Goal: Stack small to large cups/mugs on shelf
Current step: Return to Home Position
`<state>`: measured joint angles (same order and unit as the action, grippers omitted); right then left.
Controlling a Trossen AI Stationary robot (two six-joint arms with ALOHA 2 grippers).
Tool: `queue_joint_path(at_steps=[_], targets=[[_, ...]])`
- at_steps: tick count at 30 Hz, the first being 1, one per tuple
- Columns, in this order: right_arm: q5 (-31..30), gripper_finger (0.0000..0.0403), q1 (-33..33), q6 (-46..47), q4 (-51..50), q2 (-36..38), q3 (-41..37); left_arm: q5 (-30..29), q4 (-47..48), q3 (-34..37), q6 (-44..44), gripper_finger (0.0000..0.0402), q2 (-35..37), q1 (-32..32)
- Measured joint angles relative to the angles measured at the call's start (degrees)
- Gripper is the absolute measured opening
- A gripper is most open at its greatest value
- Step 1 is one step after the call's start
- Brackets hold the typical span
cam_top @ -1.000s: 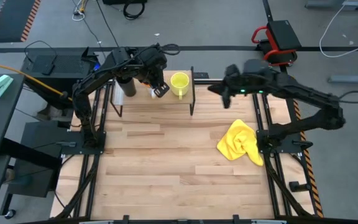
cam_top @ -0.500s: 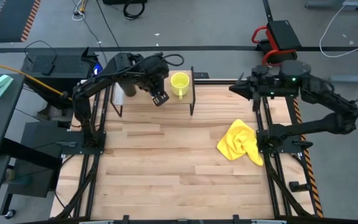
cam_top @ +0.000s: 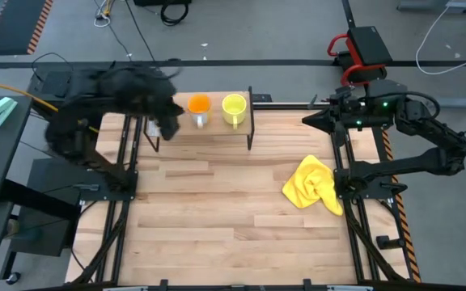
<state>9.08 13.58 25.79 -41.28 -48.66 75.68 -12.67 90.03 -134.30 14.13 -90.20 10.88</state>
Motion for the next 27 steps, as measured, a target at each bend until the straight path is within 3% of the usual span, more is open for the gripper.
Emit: queue_joint_path(at_steps=[6,17,23,27], targets=[[0.2,0.0012,0.0,2.6,0.4,0.0,0.0,-0.4,0.0,0.0,3.5,0.0038,9.3,-4.0],[3.5,0.0012,0.0,1.2,1.4,2.2,0.0,-9.4,-0.8,1.1,12.7,0.0031,19.6,-14.7],[3.5,0.0012,-0.1,1.6,2.8,7.4,-0.8,-16.2,-4.2,10.8,13.6,0.004,23.9,-19.7],[3.0,0.0012,-1.5,4.4,9.0,12.9,-7.6,-21.1,-6.5,18.9,18.4,0.0038,31.7,-21.7]])
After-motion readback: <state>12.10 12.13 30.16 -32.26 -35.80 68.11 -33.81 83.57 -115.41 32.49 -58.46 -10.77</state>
